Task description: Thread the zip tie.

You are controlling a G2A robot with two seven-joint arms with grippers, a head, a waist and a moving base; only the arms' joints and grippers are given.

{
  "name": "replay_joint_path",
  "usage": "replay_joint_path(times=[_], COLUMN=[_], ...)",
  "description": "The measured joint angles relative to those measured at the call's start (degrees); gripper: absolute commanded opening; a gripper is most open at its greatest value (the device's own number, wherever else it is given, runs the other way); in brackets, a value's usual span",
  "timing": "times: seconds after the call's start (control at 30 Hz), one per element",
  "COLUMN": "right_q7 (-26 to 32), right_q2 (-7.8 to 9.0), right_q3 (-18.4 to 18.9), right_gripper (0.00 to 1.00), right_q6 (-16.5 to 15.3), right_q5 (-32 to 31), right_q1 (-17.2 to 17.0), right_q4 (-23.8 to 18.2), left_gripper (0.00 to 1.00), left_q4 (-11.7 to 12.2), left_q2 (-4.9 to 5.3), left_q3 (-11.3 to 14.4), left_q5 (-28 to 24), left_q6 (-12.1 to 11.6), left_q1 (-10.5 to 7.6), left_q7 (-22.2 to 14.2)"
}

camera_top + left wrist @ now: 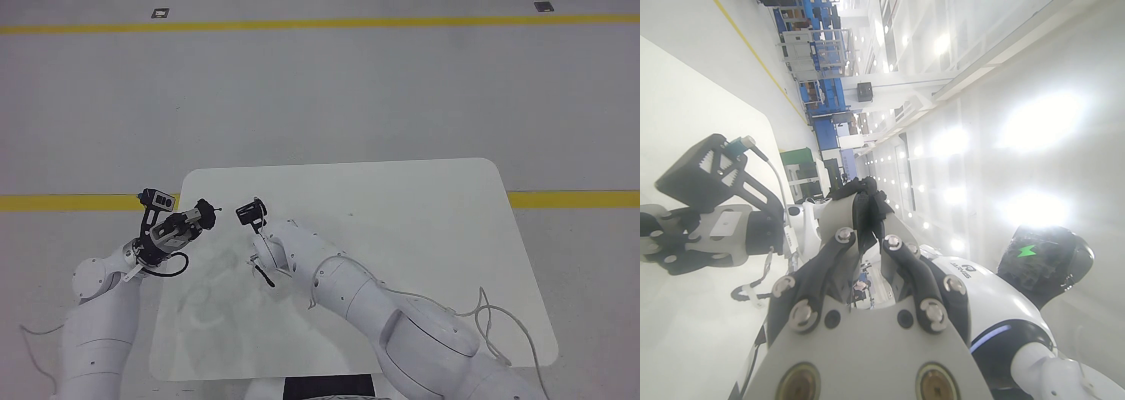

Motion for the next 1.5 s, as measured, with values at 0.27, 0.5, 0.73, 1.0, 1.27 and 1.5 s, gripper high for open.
replay_joint_path(times=[0.27, 0.5, 0.73, 1.0, 1.27, 1.5], right_q7=[-0.6, -0.8, -0.9, -0.7, -0.5, -0.2], right_q2=[-0.44, -0.80, -0.91, -1.00, -1.00, -0.84], right_q3=[-0.2, -0.1, -0.3, -0.8, -1.3, -1.4], right_gripper=[0.37, 0.29, 0.20, 0.08, 0.00, 0.00], right_q6=[0.1, -0.8, -1.5, -1.7, -0.7, 0.5], right_q5=[-1.9, -2.2, -2.1, -1.8, -1.8, -2.1], right_q1=[-0.8, -0.8, -0.9, -0.8, -0.6, -0.3], right_q4=[0.2, 1.0, 1.7, 2.2, 1.9, 0.7], left_gripper=[0.00, 0.00, 0.00, 0.00, 0.00, 0.00], left_q4=[0.0, 0.0, 0.0, 0.0, 0.0, 0.0], left_q2=[0.00, 0.00, 0.00, 0.00, 0.00, 0.00], left_q3=[0.0, 0.0, 0.0, 0.0, 0.0, 0.0], left_q5=[0.0, 0.0, 0.0, 0.0, 0.0, 0.0], left_q6=[0.0, 0.0, 0.0, 0.0, 0.0, 0.0], left_q1=[0.00, 0.00, 0.00, 0.00, 0.00, 0.00], left_q7=[0.0, 0.0, 0.0, 0.0, 0.0, 0.0])
